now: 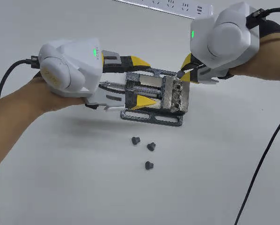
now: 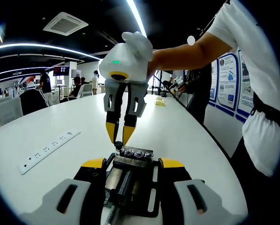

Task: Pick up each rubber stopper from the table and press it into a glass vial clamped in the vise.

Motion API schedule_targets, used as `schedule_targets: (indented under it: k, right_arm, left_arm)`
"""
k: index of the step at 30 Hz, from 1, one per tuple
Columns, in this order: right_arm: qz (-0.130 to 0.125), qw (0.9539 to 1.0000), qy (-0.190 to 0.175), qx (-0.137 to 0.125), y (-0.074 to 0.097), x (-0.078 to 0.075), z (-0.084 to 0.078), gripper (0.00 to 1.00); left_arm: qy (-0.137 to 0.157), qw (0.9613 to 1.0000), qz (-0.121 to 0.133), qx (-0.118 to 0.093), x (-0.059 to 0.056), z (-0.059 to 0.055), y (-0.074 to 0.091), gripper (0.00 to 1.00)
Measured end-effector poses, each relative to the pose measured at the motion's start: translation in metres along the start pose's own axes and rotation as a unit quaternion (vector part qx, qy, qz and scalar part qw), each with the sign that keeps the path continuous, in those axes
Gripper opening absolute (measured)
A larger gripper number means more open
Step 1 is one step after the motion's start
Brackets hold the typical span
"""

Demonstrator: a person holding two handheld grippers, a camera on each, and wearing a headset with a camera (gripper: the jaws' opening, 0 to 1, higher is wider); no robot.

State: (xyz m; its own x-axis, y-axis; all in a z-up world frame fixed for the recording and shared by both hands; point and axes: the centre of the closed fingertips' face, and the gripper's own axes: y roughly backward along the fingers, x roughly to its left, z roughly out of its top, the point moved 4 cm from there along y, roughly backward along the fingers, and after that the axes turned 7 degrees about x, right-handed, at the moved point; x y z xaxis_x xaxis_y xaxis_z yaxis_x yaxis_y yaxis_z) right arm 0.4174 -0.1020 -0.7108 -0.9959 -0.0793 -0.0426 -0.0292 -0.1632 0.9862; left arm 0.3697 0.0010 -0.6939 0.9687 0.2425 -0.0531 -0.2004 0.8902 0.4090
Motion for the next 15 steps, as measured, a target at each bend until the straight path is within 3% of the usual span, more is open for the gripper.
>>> schedule_targets:
  k: [15]
  right_arm:
    - [0.000,1.0000,0.003,0.000,-0.0009,0.0008,-0.0002,0.11]
  left_arm:
    - [0.001,1.0000,0.000,-0.001,-0.0008,0.0018,-0.0010,0.42]
